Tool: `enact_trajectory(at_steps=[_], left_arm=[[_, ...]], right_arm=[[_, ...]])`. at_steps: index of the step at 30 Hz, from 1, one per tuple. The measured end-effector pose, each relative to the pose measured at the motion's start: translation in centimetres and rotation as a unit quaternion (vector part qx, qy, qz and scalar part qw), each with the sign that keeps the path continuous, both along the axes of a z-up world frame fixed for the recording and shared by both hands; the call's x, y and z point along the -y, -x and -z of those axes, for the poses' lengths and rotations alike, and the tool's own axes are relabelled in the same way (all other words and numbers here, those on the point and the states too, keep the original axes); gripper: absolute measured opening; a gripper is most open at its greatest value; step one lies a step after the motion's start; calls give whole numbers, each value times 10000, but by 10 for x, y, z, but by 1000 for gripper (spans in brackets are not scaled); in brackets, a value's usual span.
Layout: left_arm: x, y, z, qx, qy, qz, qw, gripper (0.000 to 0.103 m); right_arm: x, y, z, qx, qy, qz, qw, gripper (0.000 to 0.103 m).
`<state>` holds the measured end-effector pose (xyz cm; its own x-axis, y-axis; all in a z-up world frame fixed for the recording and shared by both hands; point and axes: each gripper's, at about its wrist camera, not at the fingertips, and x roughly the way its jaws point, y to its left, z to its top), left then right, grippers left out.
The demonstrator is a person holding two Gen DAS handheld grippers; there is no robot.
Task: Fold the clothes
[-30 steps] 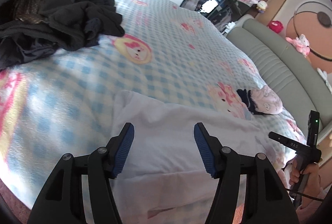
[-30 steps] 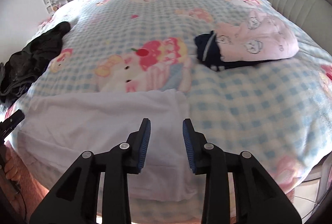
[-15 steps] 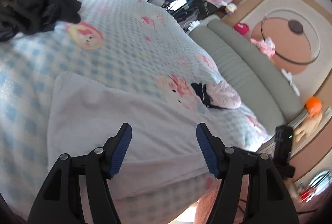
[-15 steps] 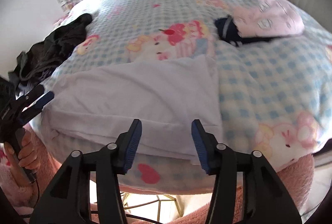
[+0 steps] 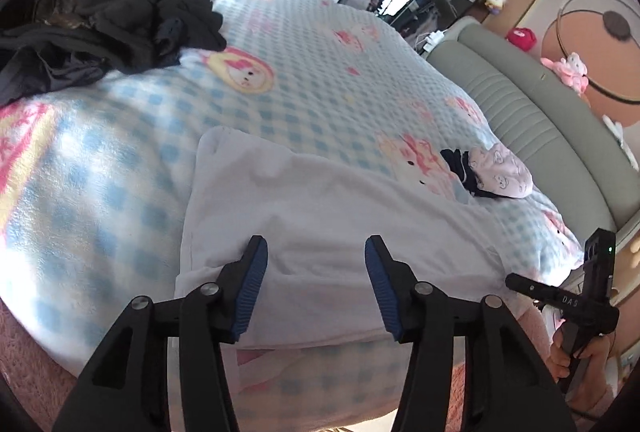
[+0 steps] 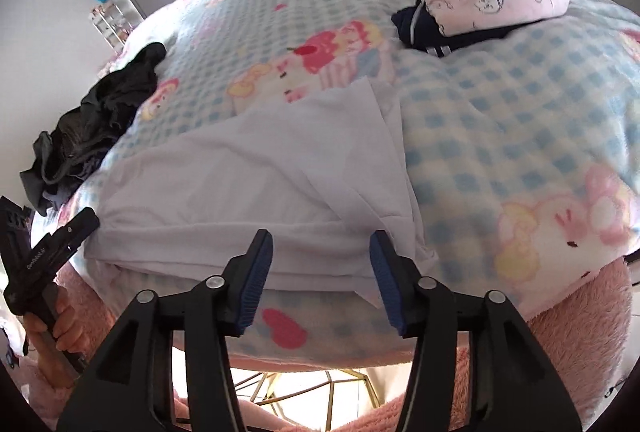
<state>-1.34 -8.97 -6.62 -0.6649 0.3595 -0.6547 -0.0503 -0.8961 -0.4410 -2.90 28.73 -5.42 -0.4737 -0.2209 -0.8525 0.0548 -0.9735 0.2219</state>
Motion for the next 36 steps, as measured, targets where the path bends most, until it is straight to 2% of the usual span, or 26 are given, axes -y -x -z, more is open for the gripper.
enact_trajectory(at_steps=[2,3,4,6,8,11,13,15,16,18,20,21,24,25,27,29,31,33,36], left_arm=[[-5,-2,0,184,593,-310,9976,54],[-3,-4,3,369,975,-673,9923,54],[4,-8,7,575,1191,-1100,9851,54],[23,-19,16,803,1028,-1558,9791,56],[31,-25,15,809,920,-1689,9780,55],[24,-21,6,647,1213,-1692,9759,54],[16,-19,-5,440,1115,-1511,9812,54],[2,-20,-19,111,898,-1010,9908,54],[-11,-19,-25,-64,797,-603,9950,54],[-40,-16,-30,-322,711,77,9969,54],[-68,-9,-25,-277,697,577,9955,54],[-79,-4,-19,-169,775,681,9945,54],[-93,11,3,392,1212,600,9900,54],[-91,14,10,569,1303,542,9884,48],[-77,3,5,334,1019,414,9934,42],[-63,-11,-3,-1,693,272,9972,44],[-58,-15,-5,-61,562,232,9981,46],[-62,-8,1,109,467,318,9983,46],[-81,-1,-5,56,252,686,9973,46]], right_arm=[[-1,2,-1,4,-92,47,9999,55],[-2,6,3,205,-348,158,9991,53],[-4,8,5,345,-586,287,9973,51],[-14,1,-12,75,-654,485,9967,51],[-19,-4,-30,-264,-461,517,9973,58],[-19,0,-28,-284,-464,433,9976,60],[-18,5,-10,91,-597,444,9972,60],[-26,0,5,401,-330,599,9969,55],[-30,-4,5,382,-200,686,9967,53],[-31,-11,-2,168,-13,735,9972,53],[-29,-13,-5,-3,17,688,9976,53],[-29,-12,-3,-8,-26,715,9974,53],[-42,-8,15,287,-298,952,9946,53],[-49,-9,17,356,-350,1094,9927,53],[-68,-19,6,218,-245,1470,9886,51],[-78,-25,-15,-130,-206,1578,9872,53],[-73,-20,-24,-250,109,1292,9912,53],[-64,-11,-26,-256,534,943,9938,55],[-46,4,-9,96,813,736,9939,54]])
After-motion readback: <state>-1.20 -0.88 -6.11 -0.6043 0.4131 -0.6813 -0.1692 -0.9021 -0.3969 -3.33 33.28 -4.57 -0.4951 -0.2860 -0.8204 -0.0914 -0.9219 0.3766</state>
